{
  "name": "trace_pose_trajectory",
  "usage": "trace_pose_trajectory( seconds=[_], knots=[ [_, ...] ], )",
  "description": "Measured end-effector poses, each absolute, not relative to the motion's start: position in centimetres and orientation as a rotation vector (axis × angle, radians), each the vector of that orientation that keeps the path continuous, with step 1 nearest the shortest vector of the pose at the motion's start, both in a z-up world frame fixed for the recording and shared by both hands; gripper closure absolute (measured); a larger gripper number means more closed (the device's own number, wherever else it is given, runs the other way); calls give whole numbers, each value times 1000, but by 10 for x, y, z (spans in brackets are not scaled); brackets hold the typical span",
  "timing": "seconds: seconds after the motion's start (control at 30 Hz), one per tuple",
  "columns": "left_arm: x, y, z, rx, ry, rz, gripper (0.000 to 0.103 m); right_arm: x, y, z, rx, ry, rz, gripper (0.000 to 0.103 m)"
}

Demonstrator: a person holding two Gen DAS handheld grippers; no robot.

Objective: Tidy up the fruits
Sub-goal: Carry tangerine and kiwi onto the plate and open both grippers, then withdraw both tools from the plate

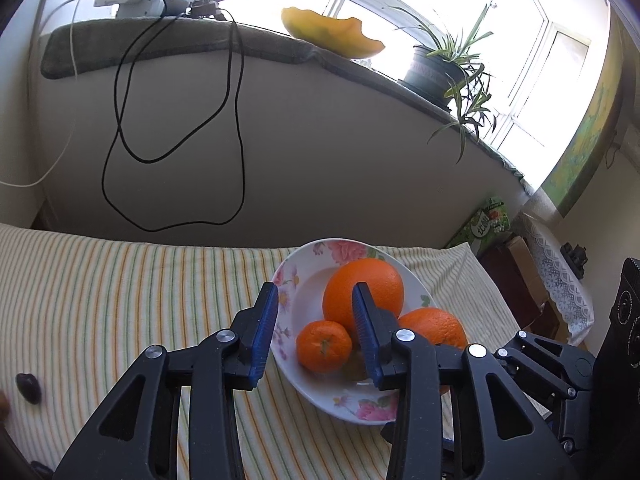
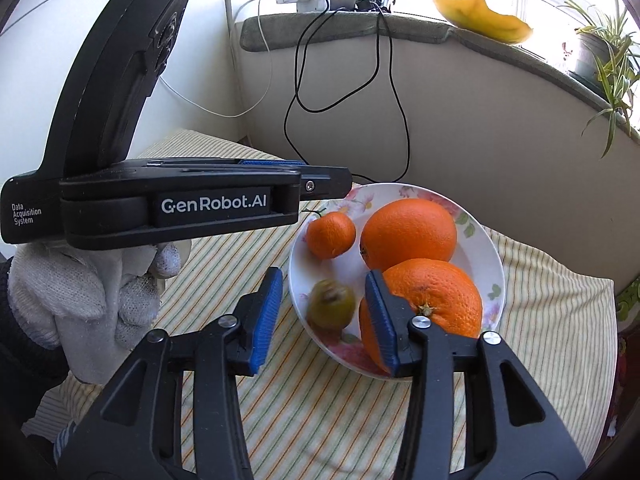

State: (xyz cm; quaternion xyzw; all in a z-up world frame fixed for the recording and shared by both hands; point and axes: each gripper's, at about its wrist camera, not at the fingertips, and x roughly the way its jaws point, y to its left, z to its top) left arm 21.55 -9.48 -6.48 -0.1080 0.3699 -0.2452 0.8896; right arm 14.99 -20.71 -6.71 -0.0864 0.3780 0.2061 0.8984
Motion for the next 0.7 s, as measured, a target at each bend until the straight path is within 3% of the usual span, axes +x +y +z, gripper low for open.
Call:
trace_pose_trajectory(
  seconds=[0.37,0.43,0.63,0.7],
  knots=[
    [195,-73,-49,-219,733,-461,66,136,-211,-56,-155,753,434,47],
    [189,-69,-45,-214,723,-450,61,132,-209,-54,-154,748,438,47],
    [170,-65,-31,-181,682,-421,59,121,-205,-49,-156,736,450,46],
    [165,-62,-28,-176,671,-412,55,118,-205,-47,-154,730,452,41]
  ],
)
